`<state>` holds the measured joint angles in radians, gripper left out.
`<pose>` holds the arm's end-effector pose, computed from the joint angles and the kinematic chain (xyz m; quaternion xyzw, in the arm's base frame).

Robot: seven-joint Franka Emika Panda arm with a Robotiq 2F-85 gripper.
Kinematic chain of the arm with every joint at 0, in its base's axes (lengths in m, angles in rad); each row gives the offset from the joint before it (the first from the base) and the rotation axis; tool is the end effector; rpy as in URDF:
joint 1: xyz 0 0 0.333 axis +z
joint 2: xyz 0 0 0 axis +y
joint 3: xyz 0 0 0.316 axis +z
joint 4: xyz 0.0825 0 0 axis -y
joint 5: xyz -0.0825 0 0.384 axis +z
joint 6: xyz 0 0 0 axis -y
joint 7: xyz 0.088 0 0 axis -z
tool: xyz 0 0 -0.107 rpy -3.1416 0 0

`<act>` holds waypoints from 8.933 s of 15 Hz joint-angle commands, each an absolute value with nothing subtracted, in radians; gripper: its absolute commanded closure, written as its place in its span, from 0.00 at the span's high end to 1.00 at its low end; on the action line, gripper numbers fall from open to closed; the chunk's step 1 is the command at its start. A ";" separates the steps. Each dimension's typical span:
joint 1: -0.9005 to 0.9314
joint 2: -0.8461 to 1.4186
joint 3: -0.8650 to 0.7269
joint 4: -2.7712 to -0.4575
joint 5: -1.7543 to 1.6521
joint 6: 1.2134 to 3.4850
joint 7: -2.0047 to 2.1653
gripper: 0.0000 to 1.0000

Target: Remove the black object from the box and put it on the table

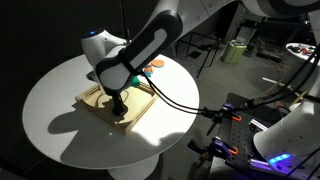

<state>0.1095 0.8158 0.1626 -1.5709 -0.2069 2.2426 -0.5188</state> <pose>0.6632 0.1650 0.1533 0.9011 0.4286 -0.0660 0.0078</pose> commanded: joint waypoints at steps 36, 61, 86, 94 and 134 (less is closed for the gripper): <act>0.130 0.748 0.168 -1.614 -0.212 2.346 -0.429 0.95; 0.149 0.764 0.117 -1.617 -0.101 2.249 -0.079 0.34; 0.157 0.731 0.121 -1.624 -0.107 2.248 -0.088 0.20; 0.154 0.730 0.124 -1.609 -0.102 2.227 -0.105 0.79; 0.130 0.863 0.148 -1.446 -0.179 2.221 -0.470 0.26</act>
